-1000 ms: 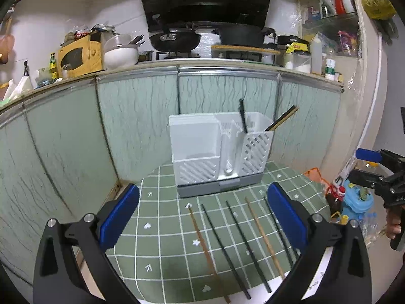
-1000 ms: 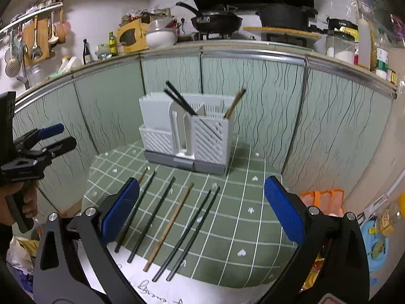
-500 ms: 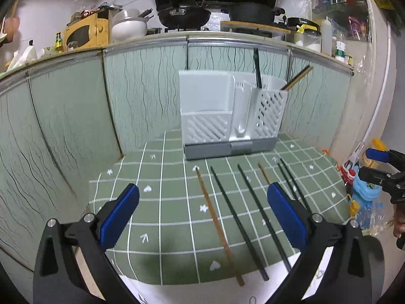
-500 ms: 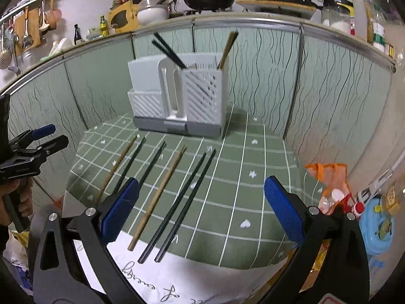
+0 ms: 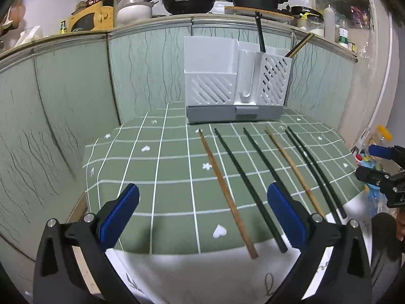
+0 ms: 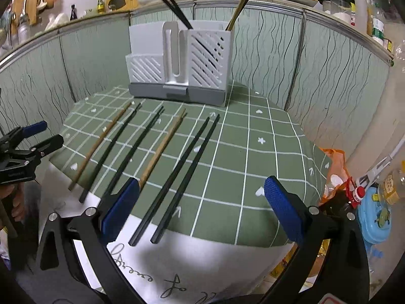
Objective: Organize utensils
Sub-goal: 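Move both open tools back over the remaining chopsticks on the mat, then close the left tool on a wooden chopstick while the right tool grasps a black chopstick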
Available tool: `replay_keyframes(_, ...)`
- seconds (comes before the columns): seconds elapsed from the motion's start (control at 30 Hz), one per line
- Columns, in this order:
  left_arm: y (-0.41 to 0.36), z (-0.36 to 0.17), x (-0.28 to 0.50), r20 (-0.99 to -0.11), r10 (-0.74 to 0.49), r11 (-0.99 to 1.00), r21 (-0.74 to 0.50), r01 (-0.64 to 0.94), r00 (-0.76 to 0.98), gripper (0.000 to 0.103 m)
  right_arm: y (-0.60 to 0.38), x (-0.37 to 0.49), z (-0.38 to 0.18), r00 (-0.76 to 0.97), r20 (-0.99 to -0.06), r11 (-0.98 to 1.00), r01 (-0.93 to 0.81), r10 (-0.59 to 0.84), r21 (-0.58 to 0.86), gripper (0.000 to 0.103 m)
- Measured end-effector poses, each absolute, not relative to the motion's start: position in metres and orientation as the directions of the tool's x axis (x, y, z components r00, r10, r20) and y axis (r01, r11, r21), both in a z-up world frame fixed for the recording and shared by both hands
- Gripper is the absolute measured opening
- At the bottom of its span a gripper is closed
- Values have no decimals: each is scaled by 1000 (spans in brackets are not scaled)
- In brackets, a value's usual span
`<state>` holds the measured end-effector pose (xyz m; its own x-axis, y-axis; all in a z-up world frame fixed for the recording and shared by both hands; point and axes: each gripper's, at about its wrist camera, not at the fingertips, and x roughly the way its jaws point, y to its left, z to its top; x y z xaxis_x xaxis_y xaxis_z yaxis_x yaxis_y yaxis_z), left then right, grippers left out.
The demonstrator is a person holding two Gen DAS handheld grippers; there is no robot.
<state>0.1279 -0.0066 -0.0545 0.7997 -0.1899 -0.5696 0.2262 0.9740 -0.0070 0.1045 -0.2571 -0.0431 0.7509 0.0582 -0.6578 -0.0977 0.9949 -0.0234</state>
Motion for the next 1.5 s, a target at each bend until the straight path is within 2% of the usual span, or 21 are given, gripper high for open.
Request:
replay_keyframes(0.33, -19, -86, 124, -625, -121, 981, 44, 189, 771, 98, -250, 100, -71, 714, -700, 997, -66, 20, -40, 86)
replay_keyframes(0.7, -33, -96, 119, -627, -80, 972, 122, 199, 775, 96, -249, 104, -89, 687, -726, 999, -49, 25, -12, 74)
replay_keyframes(0.73, -34, -97, 119, -627, -82, 972, 122, 201, 775, 94, -248, 104, -90, 688, -726, 999, -48, 21, -17, 73)
replay_keyframes(0.83, -38, -98, 117, -627, -83, 968, 133, 211, 775, 77, -245, 104, -90, 693, -721, 999, -40, 7, -28, 71)
replay_keyframes(0.9, -41, -99, 116, -627, -78, 967, 140, 211, 775, 75, -243, 105, -91, 695, -719, 999, -34, -1, -34, 67)
replay_keyframes(0.97, -41, -100, 115, -633, -91, 968, 124, 217, 769, 69, -242, 105, -91, 696, -718, 999, -29, -5, -35, 65)
replay_keyframes(1.1, -44, -102, 116, -638, -102, 966, 118, 228, 764, 62, -240, 105, -92, 701, -713, 999, -28, 1, -27, 53)
replay_keyframes(1.17, -46, -102, 116, -638, -114, 965, 112, 238, 762, 55, -239, 105, -92, 704, -710, 999, -31, 11, -15, 48)
replay_keyframes(1.23, -47, -103, 117, -640, -131, 965, 93, 245, 757, 39, -238, 105, -92, 708, -707, 999, -32, 16, -10, 43)
replay_keyframes(1.43, -50, -104, 118, -635, -129, 969, 81, 232, 761, 22, -239, 104, -93, 712, -700, 999, -30, 48, 37, 31)
replay_keyframes(1.5, -49, -104, 118, -634, -120, 970, 88, 225, 764, 17, -239, 104, -94, 713, -699, 999, -28, 53, 47, 21)
